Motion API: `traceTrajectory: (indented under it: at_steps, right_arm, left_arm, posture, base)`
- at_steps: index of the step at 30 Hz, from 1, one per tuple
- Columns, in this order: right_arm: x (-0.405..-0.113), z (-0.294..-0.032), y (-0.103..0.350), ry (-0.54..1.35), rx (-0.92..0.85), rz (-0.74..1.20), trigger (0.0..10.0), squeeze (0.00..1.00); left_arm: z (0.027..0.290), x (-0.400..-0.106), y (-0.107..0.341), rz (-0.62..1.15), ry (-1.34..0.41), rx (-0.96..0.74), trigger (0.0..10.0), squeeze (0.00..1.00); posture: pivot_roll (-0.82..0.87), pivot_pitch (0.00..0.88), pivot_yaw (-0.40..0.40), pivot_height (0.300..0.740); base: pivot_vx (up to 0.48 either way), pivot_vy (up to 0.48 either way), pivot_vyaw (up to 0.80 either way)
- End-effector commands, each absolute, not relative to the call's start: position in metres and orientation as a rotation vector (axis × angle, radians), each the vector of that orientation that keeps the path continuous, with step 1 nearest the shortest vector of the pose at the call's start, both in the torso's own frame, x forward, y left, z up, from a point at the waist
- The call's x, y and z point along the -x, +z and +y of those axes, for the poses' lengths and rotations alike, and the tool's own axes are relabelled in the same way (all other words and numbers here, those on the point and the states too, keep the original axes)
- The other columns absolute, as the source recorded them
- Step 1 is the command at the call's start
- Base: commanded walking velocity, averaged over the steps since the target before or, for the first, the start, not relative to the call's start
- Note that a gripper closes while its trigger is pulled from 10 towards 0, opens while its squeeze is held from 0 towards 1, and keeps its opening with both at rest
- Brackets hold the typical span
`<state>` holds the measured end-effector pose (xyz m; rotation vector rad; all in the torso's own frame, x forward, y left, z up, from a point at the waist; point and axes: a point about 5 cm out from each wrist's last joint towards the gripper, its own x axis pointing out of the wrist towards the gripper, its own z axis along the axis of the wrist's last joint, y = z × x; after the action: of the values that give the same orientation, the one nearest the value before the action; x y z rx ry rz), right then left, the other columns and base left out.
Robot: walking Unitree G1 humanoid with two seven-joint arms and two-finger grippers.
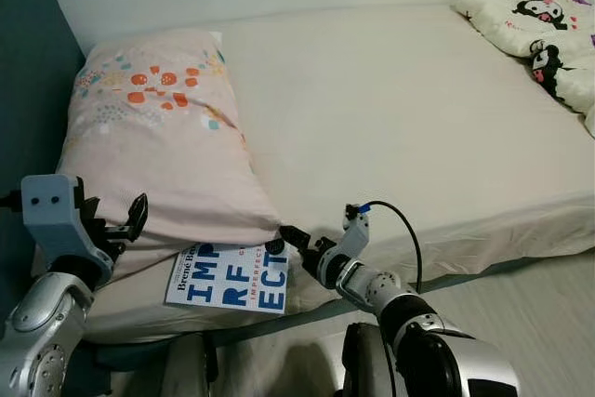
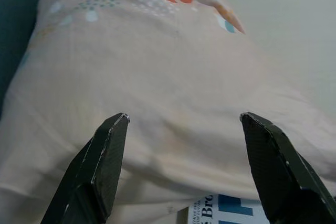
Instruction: Clean up the room
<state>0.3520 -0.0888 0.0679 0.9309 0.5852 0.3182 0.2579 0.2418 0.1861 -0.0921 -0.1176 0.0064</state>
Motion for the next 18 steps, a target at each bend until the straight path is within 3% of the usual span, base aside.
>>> traceTrajectory:
  at_steps: [1,5,6,8,9,11,12,16,18]
  right_arm:
    - [-0.344,-0.102,0.053,0.228,-0.928,0.618,10.0,1.00]
    - [-0.347,-0.104,0.056,0.259,-0.855,0.608,10.0,1.00]
    - [-0.347,-0.104,0.056,0.279,-0.808,0.612,10.0,0.88]
    - [-0.347,-0.103,0.056,0.294,-0.773,0.615,10.0,0.88]
    - [-0.346,-0.103,0.056,0.320,-0.711,0.623,10.0,0.80]
    - [-0.346,-0.103,0.056,0.320,-0.711,0.623,10.0,0.80]
    - [-0.345,-0.103,0.055,0.352,-0.654,0.629,10.0,0.66]
    - [-0.342,-0.103,0.055,0.417,-0.589,0.642,10.0,0.62]
    - [-0.335,-0.106,0.055,0.468,-0.559,0.659,10.0,0.40]
  left_arm:
    - [0.239,-0.257,0.183,-0.099,-0.008,0.101,10.0,0.00]
    - [0.237,-0.252,0.177,-0.042,-0.082,0.118,10.0,0.00]
    - [0.237,-0.249,0.174,-0.022,-0.107,0.105,10.0,0.00]
    - [0.237,-0.247,0.173,-0.008,-0.124,0.095,10.0,0.00]
    - [0.238,-0.243,0.170,0.008,-0.148,0.082,10.0,0.00]
    - [0.238,-0.243,0.170,0.008,-0.148,0.082,10.0,0.00]
    - [0.241,-0.239,0.166,0.033,-0.170,0.076,10.0,0.00]
    - [0.247,-0.231,0.160,0.074,-0.194,0.052,10.0,0.00]
    - [0.251,-0.225,0.154,0.107,-0.218,0.051,10.0,0.00]
  posture:
    - [0.12,0.268,-0.062,0.577]
    - [0.11,0.254,-0.062,0.577]
    - [0.11,0.254,-0.062,0.577]
    - [0.11,0.247,-0.063,0.577]
    - [0.11,0.242,-0.064,0.577]
    - [0.11,0.242,-0.064,0.577]
    - [0.11,0.231,-0.065,0.577]
    - [0.10,0.214,-0.069,0.577]
    - [0.09,0.193,-0.072,0.577]
  base:
    - [0.000,0.000,0.00]
    - [0.000,0.000,0.00]
    - [0.000,0.000,0.00]
    - [0.000,0.000,0.00]
    - [0.000,0.000,0.00]
    - [0.000,0.000,0.00]
    - [0.000,0.000,0.00]
    - [0.000,0.000,0.00]
    - [0.000,0.000,0.00]
